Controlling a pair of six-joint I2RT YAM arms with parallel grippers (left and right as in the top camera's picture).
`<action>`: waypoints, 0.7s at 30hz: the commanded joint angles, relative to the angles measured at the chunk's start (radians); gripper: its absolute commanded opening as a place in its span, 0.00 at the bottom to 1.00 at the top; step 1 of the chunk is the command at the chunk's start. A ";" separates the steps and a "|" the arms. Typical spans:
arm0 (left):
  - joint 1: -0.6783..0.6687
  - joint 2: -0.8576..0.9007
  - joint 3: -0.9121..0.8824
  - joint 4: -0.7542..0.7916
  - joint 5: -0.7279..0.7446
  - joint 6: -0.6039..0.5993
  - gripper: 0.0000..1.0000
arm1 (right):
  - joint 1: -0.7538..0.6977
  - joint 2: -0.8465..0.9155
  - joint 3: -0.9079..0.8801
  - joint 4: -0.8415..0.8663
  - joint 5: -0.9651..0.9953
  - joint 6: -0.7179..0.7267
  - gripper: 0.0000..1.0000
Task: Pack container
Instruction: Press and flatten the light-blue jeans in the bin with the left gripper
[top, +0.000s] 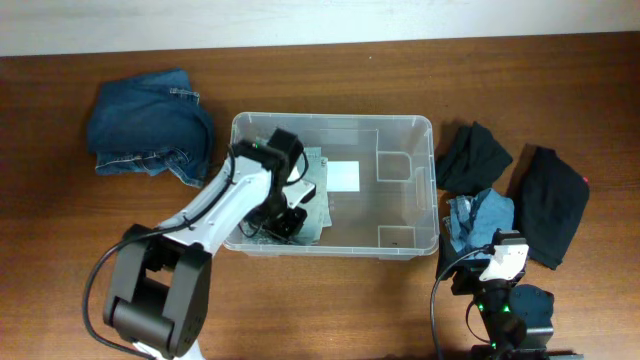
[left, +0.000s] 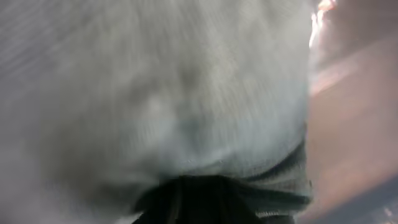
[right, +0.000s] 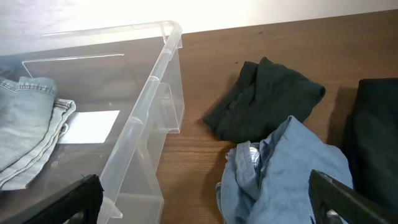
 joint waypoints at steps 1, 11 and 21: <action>-0.004 0.009 -0.096 0.097 -0.024 0.019 0.21 | -0.008 -0.006 -0.007 -0.001 -0.005 0.006 0.98; -0.003 0.008 0.261 -0.183 -0.028 -0.012 0.20 | -0.008 -0.006 -0.007 -0.001 -0.005 0.006 0.98; 0.039 0.009 0.746 -0.232 -0.251 -0.015 0.39 | -0.008 -0.006 -0.007 -0.001 -0.005 0.006 0.98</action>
